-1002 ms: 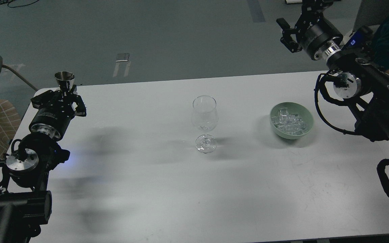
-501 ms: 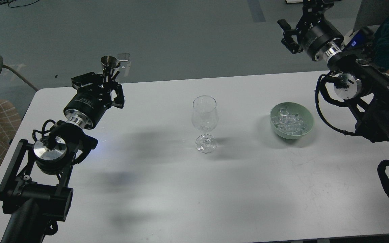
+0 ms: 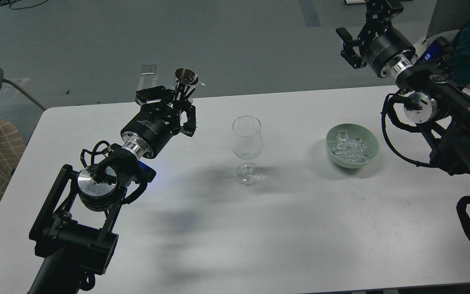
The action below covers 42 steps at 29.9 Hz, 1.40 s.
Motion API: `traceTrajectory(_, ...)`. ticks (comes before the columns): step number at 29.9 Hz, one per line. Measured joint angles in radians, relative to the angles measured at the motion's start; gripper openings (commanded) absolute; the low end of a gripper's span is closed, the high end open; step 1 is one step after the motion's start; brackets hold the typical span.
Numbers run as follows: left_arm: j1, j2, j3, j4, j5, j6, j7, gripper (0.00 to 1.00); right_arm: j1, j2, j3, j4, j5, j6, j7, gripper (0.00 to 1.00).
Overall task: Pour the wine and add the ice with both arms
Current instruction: 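Tilt the jigger over the wine glass with the left gripper to pour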
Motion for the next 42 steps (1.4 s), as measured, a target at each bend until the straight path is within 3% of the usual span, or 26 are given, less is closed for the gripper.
traceTrajectory(18,0.010,-0.043,0.094,-0.059,0.110,0.057,-0.002,0.00,0.000,0.002,0.001,0.000,0.000,0.000,0.000,1.00)
traceTrajectory(42,-0.001,-0.043,0.103,-0.053,0.252,0.058,-0.013,0.00,-0.001,0.001,0.002,0.001,0.000,0.000,0.000,1.00)
